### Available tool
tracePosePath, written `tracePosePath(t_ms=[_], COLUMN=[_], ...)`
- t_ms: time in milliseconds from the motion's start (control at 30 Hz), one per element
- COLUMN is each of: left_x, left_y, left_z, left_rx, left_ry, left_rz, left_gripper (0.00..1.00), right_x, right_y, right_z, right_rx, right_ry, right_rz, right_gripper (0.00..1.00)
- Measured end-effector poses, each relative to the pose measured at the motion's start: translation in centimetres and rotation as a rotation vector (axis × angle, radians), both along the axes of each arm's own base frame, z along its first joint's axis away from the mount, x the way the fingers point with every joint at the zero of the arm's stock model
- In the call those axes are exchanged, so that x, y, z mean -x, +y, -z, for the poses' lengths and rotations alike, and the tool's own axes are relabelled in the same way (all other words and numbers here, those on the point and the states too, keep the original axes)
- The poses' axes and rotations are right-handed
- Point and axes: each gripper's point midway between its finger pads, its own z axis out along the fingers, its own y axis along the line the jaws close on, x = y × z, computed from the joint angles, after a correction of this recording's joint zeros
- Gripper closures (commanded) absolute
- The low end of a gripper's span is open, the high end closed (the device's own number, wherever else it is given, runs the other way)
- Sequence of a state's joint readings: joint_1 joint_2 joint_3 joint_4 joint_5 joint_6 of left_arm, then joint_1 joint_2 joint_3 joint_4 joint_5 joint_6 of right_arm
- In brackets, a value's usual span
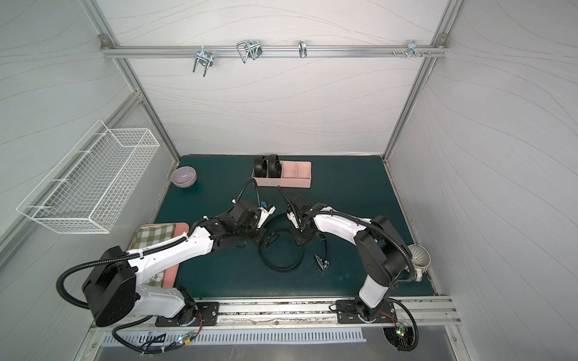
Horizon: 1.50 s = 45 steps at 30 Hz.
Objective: Place the belts into the storage roll
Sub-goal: Roll the belt at the center of the board.
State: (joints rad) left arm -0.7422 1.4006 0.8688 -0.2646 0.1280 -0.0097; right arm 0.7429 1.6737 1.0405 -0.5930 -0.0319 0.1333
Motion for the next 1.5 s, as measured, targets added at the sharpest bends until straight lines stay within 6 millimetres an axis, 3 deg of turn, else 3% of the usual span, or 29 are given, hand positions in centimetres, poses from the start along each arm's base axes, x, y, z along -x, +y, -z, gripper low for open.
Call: tracePosePath(t_ms=[167,467,700,900,1033,1300,1367,1500], left_x=[0.0,-0.7,-1.3,-1.3,-1.1,-1.2,-1.3,-1.6], left_y=[-1.7,-2.7,-3.2,-3.3,-3.4,-3.4,-3.4,-3.4], left_z=[1.4,3.2,4.5,4.9,5.2,5.7,5.6,5.1], left_rx=[-0.031,-0.099,-0.133,-0.138,-0.137,-0.14,-0.137,-0.124], left_ry=[0.067,0.111,0.131,0.146,0.165,0.18,0.179,0.165], left_rz=[0.089,0.16,0.178,0.186,0.187,0.176,0.167,0.141], left_gripper=[0.22,0.32,0.54,0.63,0.82,1.0,1.0,1.0], right_x=[-0.1,-0.1,0.3,0.5,0.6,0.9,0.9,0.1], right_y=[0.0,0.2,-0.2,-0.4,-0.6,-1.0,-1.0,-1.4], right_z=[-0.3,-1.3,-0.8,-0.8,-0.7,-0.5,-0.6,-1.0], right_rx=[-0.003,-0.027,-0.021,-0.017,-0.015,-0.042,-0.051,-0.077], right_ry=[-0.012,-0.029,-0.01,-0.003,0.002,0.037,0.043,0.048], right_rz=[-0.003,-0.011,-0.003,0.005,0.01,0.026,0.032,0.089], right_gripper=[1.0,1.0,1.0,1.0,1.0,0.98,0.9,0.52])
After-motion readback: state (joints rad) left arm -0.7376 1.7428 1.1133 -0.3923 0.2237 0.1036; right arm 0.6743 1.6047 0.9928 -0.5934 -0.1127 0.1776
